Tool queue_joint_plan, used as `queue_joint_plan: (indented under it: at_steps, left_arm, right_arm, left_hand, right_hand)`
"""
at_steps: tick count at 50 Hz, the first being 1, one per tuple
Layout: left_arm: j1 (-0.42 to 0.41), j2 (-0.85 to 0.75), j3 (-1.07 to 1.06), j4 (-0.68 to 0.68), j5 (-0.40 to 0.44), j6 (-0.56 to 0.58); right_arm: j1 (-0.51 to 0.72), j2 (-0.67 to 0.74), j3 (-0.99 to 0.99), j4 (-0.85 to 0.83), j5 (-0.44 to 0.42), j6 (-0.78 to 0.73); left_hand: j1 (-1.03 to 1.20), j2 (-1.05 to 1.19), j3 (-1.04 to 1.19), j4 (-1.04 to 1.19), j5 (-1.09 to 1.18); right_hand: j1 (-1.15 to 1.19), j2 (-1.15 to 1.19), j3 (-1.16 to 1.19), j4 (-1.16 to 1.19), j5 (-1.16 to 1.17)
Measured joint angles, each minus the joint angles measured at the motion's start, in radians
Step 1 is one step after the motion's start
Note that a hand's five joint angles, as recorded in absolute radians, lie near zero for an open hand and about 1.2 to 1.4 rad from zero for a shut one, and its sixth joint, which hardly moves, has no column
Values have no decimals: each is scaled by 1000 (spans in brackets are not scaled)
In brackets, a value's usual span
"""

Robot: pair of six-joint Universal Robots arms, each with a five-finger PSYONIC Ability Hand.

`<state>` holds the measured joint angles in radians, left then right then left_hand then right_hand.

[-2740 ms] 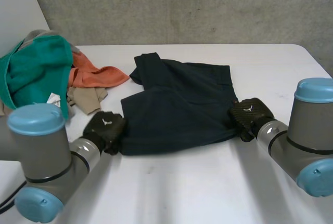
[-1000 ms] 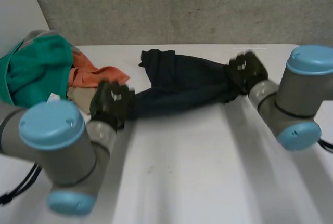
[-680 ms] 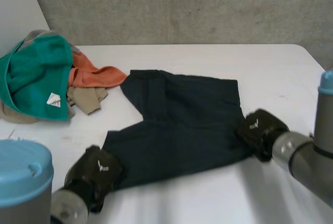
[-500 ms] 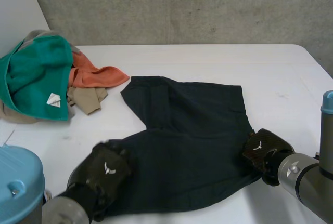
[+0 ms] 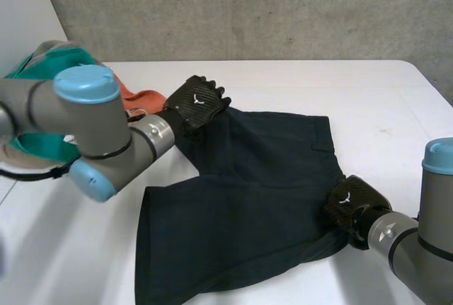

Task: Fold the laundry.

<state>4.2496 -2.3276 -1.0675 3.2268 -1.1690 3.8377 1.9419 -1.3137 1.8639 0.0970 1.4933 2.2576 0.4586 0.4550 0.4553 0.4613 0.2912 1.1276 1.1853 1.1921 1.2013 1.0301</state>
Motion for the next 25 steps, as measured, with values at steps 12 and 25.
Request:
queue_joint_plan:
  at_steps: [12,25]
  left_arm:
    - [40,-313,364,-140,101,53]
    - [43,-364,401,-152,5,62]
  right_arm:
    - [-3,35,1,-19,1,1]
    - [-8,55,-5,-32,1,1]
  left_hand:
    - [77,76,70,69,66]
    - [704,738,734,735,684]
  right_hand:
    - [0,0,0,0,0]
    - [0,0,0,0,0]
